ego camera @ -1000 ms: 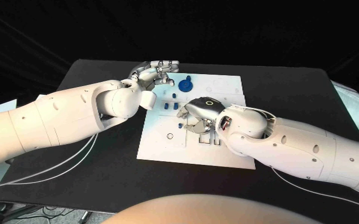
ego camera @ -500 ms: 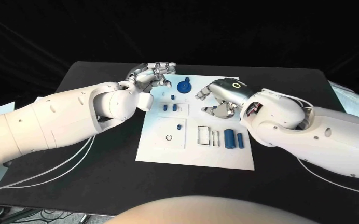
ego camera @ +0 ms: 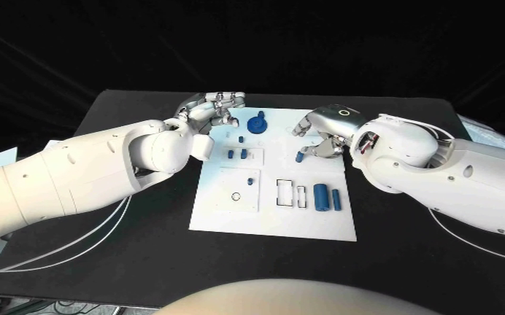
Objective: Assemble the parts on the task board
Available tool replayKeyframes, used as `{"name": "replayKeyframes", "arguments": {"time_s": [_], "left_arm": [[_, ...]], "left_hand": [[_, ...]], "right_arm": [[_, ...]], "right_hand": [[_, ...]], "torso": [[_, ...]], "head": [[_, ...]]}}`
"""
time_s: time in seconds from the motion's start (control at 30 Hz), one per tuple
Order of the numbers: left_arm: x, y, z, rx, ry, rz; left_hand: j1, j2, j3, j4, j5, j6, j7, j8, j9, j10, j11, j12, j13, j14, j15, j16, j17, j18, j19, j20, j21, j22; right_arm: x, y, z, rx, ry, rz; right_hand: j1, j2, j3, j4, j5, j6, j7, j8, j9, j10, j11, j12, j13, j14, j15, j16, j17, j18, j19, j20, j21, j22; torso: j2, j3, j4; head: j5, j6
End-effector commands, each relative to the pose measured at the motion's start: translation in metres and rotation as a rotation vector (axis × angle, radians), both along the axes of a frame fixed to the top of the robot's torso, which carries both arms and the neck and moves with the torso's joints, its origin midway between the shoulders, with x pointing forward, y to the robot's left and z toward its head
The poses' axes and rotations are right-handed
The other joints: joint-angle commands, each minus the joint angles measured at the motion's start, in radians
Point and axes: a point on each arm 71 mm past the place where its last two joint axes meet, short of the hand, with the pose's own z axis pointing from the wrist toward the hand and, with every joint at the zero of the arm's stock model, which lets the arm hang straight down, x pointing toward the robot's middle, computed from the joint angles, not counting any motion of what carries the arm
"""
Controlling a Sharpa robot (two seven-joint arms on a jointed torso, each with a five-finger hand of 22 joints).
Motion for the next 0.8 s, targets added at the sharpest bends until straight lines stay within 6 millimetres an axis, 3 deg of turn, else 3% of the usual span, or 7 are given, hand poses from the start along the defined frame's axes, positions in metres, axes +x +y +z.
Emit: {"name": "replayKeyframes", "arguments": {"time_s": [0.03,0.53,0.8], "left_arm": [[-0.0005,-0.0025,0.0007,-0.008,-0.01,-0.02],[-0.0009,-0.0021,0.0003,-0.008,-0.01,-0.019],[-0.0009,-0.0025,0.0003,-0.009,-0.01,-0.02]], "left_hand": [[0.0,0.008,-0.006,-0.002,-0.001,-0.006,0.002,0.004,-0.001,-0.006,0.002,0.007,0.001,-0.008,0.002,-0.003,-0.001,0.01,0.0,-0.002,-0.006,-0.001],[0.0,0.008,-0.006,-0.002,-0.001,-0.006,0.002,0.004,-0.001,-0.006,0.002,0.007,0.001,-0.008,0.002,-0.003,-0.001,0.01,0.0,-0.002,-0.006,-0.001],[0.0,0.008,-0.006,-0.002,-0.001,-0.006,0.002,0.004,-0.001,-0.006,0.002,0.007,0.001,-0.008,0.002,-0.003,-0.001,0.01,0.0,-0.002,-0.006,-0.001]], "right_arm": [[-0.0001,0.0016,-0.0069,-0.077,0.048,0.025],[0.0002,0.004,-0.0142,-0.125,0.094,0.04],[0.0013,0.0085,-0.0168,-0.124,0.094,0.046]], "right_hand": [[0.011,0.009,-0.008,0.0,0.003,0.009,-0.004,-0.003,0.001,0.018,-0.001,0.01,0.001,0.024,-0.004,-0.002,-0.002,-0.003,0.003,-0.002,0.003,0.001],[0.015,0.019,0.0,0.006,0.004,0.047,-0.003,0.003,0.005,0.07,-0.003,0.031,-0.002,0.025,-0.004,-0.003,-0.007,-0.004,0.007,-0.002,0.004,0.002],[0.023,0.038,0.025,0.01,-0.009,0.09,-0.007,0.016,0.01,0.118,-0.01,0.039,-0.001,0.028,-0.009,0.006,0.003,-0.007,0.018,-0.006,0.017,0.022]], "torso": [[0.0,0.0,0.0008],[0.0,-0.0001,-0.0015],[0.0,0.0005,0.0001]], "head": [[0.005,-0.003],[0.007,-0.004],[0.004,-0.003]]}}
